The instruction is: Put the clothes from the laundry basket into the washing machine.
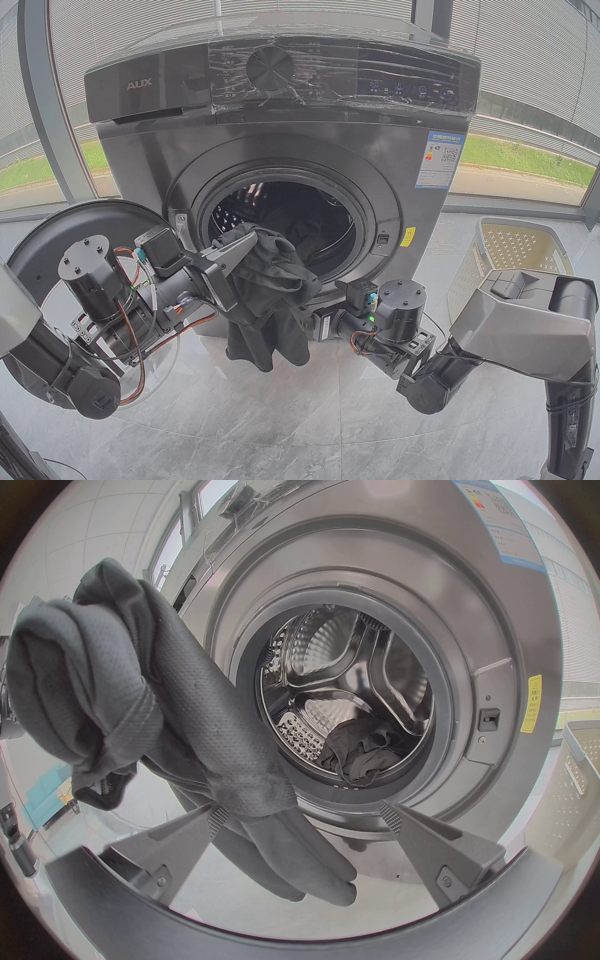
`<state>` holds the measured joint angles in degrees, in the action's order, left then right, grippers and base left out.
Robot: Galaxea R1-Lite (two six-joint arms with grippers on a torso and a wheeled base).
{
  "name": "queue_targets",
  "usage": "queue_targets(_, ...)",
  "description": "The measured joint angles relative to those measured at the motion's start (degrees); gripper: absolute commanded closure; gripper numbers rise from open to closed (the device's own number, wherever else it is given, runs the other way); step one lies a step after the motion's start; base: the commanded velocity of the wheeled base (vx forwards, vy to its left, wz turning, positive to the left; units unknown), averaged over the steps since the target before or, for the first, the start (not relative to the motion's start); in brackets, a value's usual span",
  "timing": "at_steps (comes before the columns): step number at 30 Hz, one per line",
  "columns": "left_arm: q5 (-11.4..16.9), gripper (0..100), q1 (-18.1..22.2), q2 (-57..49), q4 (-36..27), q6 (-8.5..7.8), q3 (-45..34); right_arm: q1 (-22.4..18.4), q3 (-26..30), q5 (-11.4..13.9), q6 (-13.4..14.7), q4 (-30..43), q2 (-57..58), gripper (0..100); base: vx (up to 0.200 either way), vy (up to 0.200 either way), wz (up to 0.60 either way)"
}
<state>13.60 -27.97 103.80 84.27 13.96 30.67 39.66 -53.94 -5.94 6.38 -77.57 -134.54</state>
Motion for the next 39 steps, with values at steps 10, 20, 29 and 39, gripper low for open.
queue_targets(10,0.02,100,-0.06,-0.24,0.73,0.16,0.06,0.24,-7.57,1.05,-0.02,-1.23,-5.07,0,0.0,0.0,0.0)
queue_targets(20,0.02,100,-0.32,-0.3,1.37,0.49,0.09,1.0,-10.45,2.06,-0.15,-3.17,-8.61,0,0.0,0.0,0.0)
queue_targets(29,0.0,100,-0.39,-0.33,1.4,0.54,0.09,1.9,-10.96,2.27,-0.15,-3.86,-9.62,100,0.0,0.0,0.0)
queue_targets(39,0.05,100,-0.43,-0.39,1.5,0.88,0.02,1.96,-12.57,2.33,-0.15,-4.3,-10.31,100,0.0,0.0,0.0)
